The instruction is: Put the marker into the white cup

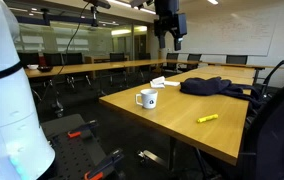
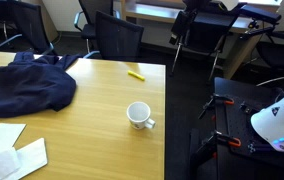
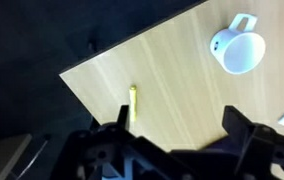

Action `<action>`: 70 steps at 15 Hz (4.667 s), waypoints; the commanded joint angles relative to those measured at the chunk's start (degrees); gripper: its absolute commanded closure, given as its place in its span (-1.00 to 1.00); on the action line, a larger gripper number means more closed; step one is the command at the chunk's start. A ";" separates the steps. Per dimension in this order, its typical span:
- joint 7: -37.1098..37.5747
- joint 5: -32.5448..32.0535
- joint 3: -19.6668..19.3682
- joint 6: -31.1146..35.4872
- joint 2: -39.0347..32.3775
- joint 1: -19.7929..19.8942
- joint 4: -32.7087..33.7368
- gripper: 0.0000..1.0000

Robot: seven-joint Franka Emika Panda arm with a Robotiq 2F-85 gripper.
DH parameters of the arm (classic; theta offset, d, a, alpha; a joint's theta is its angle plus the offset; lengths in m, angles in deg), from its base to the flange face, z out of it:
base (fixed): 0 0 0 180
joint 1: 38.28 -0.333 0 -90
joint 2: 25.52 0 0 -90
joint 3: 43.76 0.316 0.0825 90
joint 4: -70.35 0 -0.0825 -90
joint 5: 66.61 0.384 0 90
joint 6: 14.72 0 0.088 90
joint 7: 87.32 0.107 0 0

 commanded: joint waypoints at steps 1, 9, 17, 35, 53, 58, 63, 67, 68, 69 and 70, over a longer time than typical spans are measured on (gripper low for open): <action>-0.15 0.18 0.31 -0.19 0.00 0.33 0.11 -1.00; 0.41 -2.09 0.66 11.54 -14.98 0.71 4.07 -1.00; 0.56 -2.94 -0.75 11.94 -43.21 -0.08 24.20 -1.00; -2.82 0.41 0.20 -11.08 -74.30 5.09 63.72 -0.18; -34.95 6.03 12.45 -4.41 -56.28 10.77 44.15 0.90; -53.65 15.15 16.28 -6.37 -47.43 12.76 34.66 0.90; -48.80 13.35 12.72 -7.90 -50.01 9.33 38.18 0.59; -59.41 21.48 16.39 -11.69 -50.14 13.00 39.01 0.90; -63.38 24.26 16.57 -12.92 -50.17 13.52 39.37 0.90; -66.92 26.52 16.47 -14.66 -50.29 13.83 39.95 0.90; -70.83 28.55 16.17 -15.89 -50.71 14.16 40.61 0.90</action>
